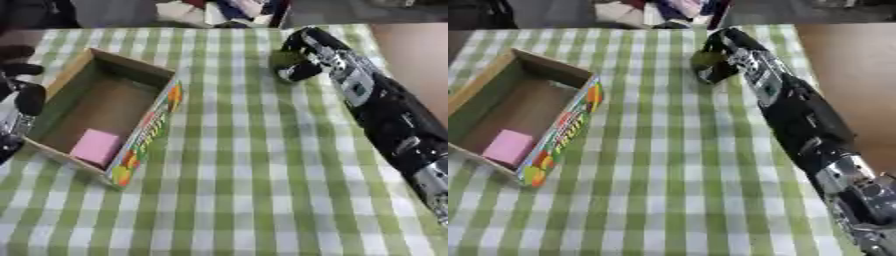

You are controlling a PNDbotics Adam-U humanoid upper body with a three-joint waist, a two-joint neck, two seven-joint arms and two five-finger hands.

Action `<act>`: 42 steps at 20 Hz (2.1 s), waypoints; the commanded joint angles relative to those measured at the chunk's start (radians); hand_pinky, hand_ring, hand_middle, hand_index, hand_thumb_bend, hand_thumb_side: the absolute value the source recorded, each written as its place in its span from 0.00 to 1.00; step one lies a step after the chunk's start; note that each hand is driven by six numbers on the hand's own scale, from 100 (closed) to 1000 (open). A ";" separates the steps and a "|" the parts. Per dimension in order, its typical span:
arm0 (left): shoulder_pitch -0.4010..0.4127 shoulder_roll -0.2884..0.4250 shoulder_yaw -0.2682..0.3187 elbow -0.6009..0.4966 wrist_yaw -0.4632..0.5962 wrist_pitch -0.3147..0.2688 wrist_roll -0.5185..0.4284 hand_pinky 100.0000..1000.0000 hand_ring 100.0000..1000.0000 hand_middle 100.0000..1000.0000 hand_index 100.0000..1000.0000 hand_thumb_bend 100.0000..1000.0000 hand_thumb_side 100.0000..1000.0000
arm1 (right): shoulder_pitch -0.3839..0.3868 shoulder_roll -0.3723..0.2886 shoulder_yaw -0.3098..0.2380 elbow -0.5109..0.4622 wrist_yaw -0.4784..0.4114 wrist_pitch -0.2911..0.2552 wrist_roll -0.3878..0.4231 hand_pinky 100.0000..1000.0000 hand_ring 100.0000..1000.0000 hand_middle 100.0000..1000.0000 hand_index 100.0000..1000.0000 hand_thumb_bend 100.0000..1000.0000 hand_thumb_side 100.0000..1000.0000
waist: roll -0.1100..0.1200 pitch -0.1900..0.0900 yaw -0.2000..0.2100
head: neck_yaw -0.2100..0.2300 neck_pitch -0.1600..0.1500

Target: Pick up objects on the table and place them in the box.

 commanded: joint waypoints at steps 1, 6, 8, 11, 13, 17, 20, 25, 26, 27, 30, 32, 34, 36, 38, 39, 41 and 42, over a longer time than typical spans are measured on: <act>-0.010 0.010 -0.001 -0.014 0.004 -0.001 -0.002 0.53 0.68 0.72 0.79 0.47 0.64 | -0.014 -0.009 0.004 -0.016 0.038 0.001 -0.035 0.55 0.55 0.25 0.40 0.13 0.00 | 0.001 -0.013 0.000 | -0.001 -0.016; -0.008 0.009 0.000 -0.014 0.004 -0.002 -0.002 0.53 0.68 0.72 0.79 0.47 0.64 | -0.003 -0.003 0.022 -0.058 0.098 -0.010 -0.085 0.54 0.52 0.20 0.35 0.06 0.00 | 0.002 -0.013 -0.003 | 0.000 -0.018; -0.007 0.009 0.000 -0.014 0.004 -0.002 -0.002 0.53 0.68 0.72 0.79 0.47 0.64 | 0.001 -0.002 0.031 -0.078 0.117 -0.019 -0.096 0.54 0.51 0.20 0.35 0.06 0.00 | 0.002 -0.013 -0.004 | 0.000 -0.020; -0.004 0.010 0.001 -0.013 0.004 -0.003 -0.001 0.53 0.69 0.72 0.79 0.47 0.64 | 0.010 -0.004 0.046 -0.124 0.143 -0.033 -0.109 0.54 0.51 0.19 0.34 0.05 0.00 | 0.003 -0.013 -0.008 | 0.002 -0.021; -0.003 0.010 0.002 -0.012 0.004 -0.003 -0.001 0.53 0.69 0.72 0.79 0.47 0.64 | 0.018 -0.004 0.055 -0.158 0.150 -0.039 -0.112 0.54 0.51 0.19 0.34 0.05 0.00 | 0.003 -0.013 -0.010 | 0.003 -0.020; -0.002 0.011 0.002 -0.012 0.004 -0.003 -0.001 0.53 0.69 0.72 0.79 0.47 0.64 | 0.019 -0.003 0.070 -0.220 0.141 -0.043 -0.110 0.54 0.51 0.19 0.34 0.05 0.00 | 0.003 -0.014 -0.013 | 0.002 -0.019; -0.002 0.012 0.001 -0.012 0.005 -0.004 -0.002 0.53 0.69 0.72 0.79 0.47 0.64 | 0.012 0.000 0.084 -0.263 0.128 -0.042 -0.101 0.54 0.51 0.20 0.35 0.04 0.00 | 0.003 -0.016 -0.012 | -0.001 -0.017; 0.001 0.013 -0.002 -0.011 0.006 -0.005 -0.005 0.53 0.69 0.72 0.79 0.46 0.64 | -0.034 0.032 0.136 -0.358 0.112 -0.070 -0.059 0.55 0.52 0.20 0.35 0.02 0.00 | 0.001 -0.022 -0.005 | -0.013 -0.012; 0.001 0.013 -0.003 -0.012 0.007 -0.005 -0.006 0.53 0.69 0.72 0.79 0.47 0.64 | -0.045 0.041 0.148 -0.375 0.111 -0.078 -0.047 0.55 0.52 0.20 0.35 0.02 0.00 | 0.000 -0.024 -0.002 | -0.016 -0.011; 0.001 0.013 -0.004 -0.012 0.008 -0.006 -0.007 0.53 0.69 0.72 0.79 0.47 0.64 | -0.057 0.051 0.160 -0.391 0.109 -0.085 -0.034 0.56 0.52 0.20 0.35 0.02 0.00 | -0.001 -0.026 0.002 | -0.018 -0.010; 0.000 0.013 -0.005 -0.014 0.008 -0.006 -0.009 0.53 0.69 0.72 0.79 0.47 0.64 | -0.085 0.083 0.183 -0.418 0.105 -0.097 -0.002 0.56 0.52 0.21 0.35 0.01 0.00 | -0.002 -0.030 0.016 | -0.027 -0.008; -0.001 0.012 -0.006 -0.018 0.011 -0.008 -0.010 0.53 0.69 0.72 0.79 0.47 0.64 | -0.101 0.104 0.193 -0.423 0.105 -0.103 0.012 0.56 0.52 0.21 0.35 0.00 0.00 | -0.003 -0.033 0.027 | -0.033 -0.007; -0.003 0.013 -0.005 -0.025 0.015 -0.010 -0.009 0.53 0.69 0.72 0.79 0.47 0.63 | -0.116 0.127 0.201 -0.425 0.107 -0.109 0.021 0.56 0.52 0.21 0.35 0.00 0.00 | -0.004 -0.036 0.043 | -0.040 -0.007; -0.006 0.012 -0.005 -0.033 0.020 -0.011 -0.009 0.53 0.69 0.72 0.79 0.47 0.63 | -0.130 0.147 0.208 -0.425 0.107 -0.116 0.026 0.56 0.52 0.21 0.35 0.00 0.00 | -0.004 -0.038 0.058 | -0.047 -0.007; -0.008 0.011 -0.007 -0.041 0.027 -0.013 -0.008 0.53 0.69 0.72 0.79 0.47 0.62 | -0.142 0.170 0.216 -0.427 0.103 -0.121 0.031 0.56 0.52 0.21 0.35 0.00 0.00 | -0.003 -0.040 0.073 | -0.056 -0.007; -0.010 0.011 -0.008 -0.046 0.031 -0.015 -0.008 0.53 0.69 0.72 0.79 0.47 0.62 | -0.148 0.183 0.218 -0.425 0.101 -0.123 0.034 0.56 0.52 0.21 0.35 0.00 0.00 | -0.003 -0.041 0.081 | -0.061 -0.007; -0.015 0.008 -0.011 -0.056 0.040 -0.018 -0.007 0.53 0.68 0.71 0.78 0.47 0.61 | -0.156 0.208 0.225 -0.421 0.096 -0.129 0.039 0.56 0.52 0.21 0.36 0.07 0.04 | -0.002 -0.041 0.096 | -0.070 -0.007; -0.018 0.007 -0.012 -0.062 0.045 -0.020 -0.006 0.53 0.68 0.71 0.78 0.47 0.61 | -0.159 0.223 0.231 -0.418 0.094 -0.134 0.044 0.56 0.52 0.21 0.36 0.00 0.00 | -0.001 -0.041 0.104 | -0.075 -0.007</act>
